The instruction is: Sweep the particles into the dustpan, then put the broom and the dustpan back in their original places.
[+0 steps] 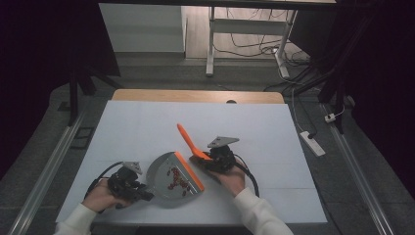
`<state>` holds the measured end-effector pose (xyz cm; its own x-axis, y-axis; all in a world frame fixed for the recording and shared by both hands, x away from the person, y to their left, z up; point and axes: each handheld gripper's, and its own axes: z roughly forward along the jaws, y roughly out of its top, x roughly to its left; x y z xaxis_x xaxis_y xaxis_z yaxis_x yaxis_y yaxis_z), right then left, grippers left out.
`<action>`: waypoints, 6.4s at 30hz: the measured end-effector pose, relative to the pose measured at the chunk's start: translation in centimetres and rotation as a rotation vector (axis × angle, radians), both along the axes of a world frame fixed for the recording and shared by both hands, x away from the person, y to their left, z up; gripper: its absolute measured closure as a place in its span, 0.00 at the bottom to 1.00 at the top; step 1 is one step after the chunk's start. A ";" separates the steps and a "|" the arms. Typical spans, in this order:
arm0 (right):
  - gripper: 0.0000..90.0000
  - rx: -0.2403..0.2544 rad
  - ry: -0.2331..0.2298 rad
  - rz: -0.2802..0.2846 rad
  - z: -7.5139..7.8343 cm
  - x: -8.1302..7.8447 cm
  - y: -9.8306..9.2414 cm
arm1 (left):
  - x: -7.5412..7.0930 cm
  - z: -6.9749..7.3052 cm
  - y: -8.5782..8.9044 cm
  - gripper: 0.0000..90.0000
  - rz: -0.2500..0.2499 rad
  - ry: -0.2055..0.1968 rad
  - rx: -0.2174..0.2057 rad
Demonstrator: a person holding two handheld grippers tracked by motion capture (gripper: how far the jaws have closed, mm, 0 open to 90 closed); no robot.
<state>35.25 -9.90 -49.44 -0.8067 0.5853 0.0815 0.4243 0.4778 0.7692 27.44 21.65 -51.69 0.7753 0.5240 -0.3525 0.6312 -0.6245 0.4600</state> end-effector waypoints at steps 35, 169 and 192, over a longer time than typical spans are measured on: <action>0.78 0.192 -0.065 -0.065 4.6 0.6 -7.2 | 0.1 0.7 2.2 0.68 0.225 -0.093 -0.107; 0.51 -0.112 0.110 -0.300 -0.8 0.0 -16.7 | -1.9 -0.5 1.9 0.34 0.803 -0.145 -0.009; 0.54 -0.067 -0.020 -0.166 0.3 -1.5 -15.9 | -2.1 2.1 1.6 0.40 0.569 -0.320 -0.057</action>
